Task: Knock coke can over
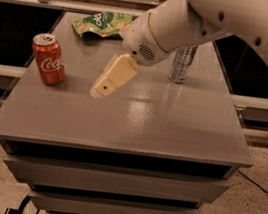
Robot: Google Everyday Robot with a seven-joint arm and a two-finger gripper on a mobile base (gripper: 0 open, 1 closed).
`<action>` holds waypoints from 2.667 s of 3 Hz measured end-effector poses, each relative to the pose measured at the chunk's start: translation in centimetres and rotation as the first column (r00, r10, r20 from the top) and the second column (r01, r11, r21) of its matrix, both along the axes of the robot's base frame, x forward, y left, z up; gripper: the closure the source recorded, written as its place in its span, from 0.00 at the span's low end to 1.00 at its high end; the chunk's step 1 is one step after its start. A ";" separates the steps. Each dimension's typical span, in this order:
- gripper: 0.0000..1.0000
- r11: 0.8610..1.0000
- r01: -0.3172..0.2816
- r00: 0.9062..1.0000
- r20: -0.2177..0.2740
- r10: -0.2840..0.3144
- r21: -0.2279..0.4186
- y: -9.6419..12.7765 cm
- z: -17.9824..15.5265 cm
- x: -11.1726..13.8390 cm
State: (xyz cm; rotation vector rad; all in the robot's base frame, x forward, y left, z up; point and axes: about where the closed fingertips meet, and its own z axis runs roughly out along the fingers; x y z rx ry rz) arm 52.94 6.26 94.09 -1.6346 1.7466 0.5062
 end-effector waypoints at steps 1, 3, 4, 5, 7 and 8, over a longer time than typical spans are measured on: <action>0.00 0.998 -0.005 1.000 -0.018 0.006 0.069 4.4 -0.8 0.3; 0.00 0.978 -0.001 0.997 -0.080 0.017 0.207 11.6 -2.4 2.2; 0.00 0.966 -0.002 0.993 -0.111 0.032 0.260 14.1 -3.5 3.2; 0.00 0.954 0.005 0.989 -0.145 0.040 0.298 16.0 -5.0 4.2; 0.41 0.930 -0.003 0.981 -0.177 0.074 0.367 19.5 -6.4 5.3; 0.65 0.912 -0.015 0.978 -0.183 0.098 0.409 19.3 -6.1 5.7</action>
Offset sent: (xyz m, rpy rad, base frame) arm 0.0260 0.1239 -0.0264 0.2211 0.0874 -0.0062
